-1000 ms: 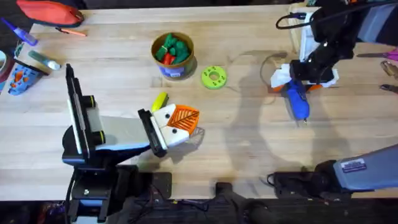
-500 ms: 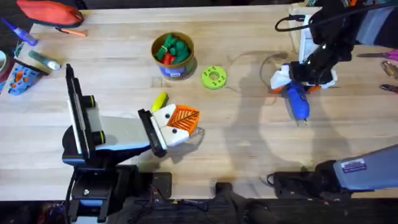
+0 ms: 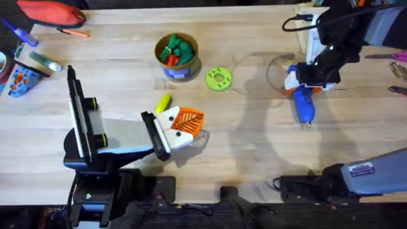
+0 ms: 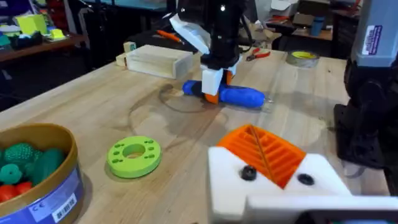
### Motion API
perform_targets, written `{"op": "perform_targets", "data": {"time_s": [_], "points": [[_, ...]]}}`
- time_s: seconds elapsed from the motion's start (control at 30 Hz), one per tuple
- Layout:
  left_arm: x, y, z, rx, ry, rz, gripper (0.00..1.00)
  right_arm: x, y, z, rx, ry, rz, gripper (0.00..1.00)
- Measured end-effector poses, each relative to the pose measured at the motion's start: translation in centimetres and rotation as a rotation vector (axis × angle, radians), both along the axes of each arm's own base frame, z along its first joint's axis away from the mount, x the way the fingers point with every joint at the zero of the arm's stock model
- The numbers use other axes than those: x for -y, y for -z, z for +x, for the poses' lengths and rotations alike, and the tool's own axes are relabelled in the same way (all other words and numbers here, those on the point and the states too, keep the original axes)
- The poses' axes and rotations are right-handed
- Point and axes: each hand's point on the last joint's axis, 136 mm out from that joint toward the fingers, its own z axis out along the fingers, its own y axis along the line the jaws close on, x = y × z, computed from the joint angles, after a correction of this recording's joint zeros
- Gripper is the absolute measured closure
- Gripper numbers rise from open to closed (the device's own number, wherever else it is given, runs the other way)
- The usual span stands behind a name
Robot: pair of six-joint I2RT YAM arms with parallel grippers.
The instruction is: Pick up the gripper from the table and insert it into the empty holder that is missing its gripper. Then pick up a screw, insert it into the mounting hole, and use the screwdriver to tighten it. Finally, clean up the table by picking up the vegetable and placing it into the bucket.
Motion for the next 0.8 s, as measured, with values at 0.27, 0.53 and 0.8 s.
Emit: {"op": "perform_targets", "data": {"time_s": [0.27, 0.53, 0.8], "points": [[0.00, 0.00, 0.00, 0.000, 0.000, 0.000, 0.985, 0.14, 0.12, 0.18, 0.008, -0.011, -0.009, 0.978], [0.00, 0.00, 0.00, 0.000, 0.000, 0.000, 0.985, 0.14, 0.12, 0.19, 0.008, -0.011, -0.009, 0.978], [0.00, 0.00, 0.00, 0.000, 0.000, 0.000, 0.985, 0.14, 0.06, 0.21, 0.011, -0.007, -0.008, 0.618]]}}
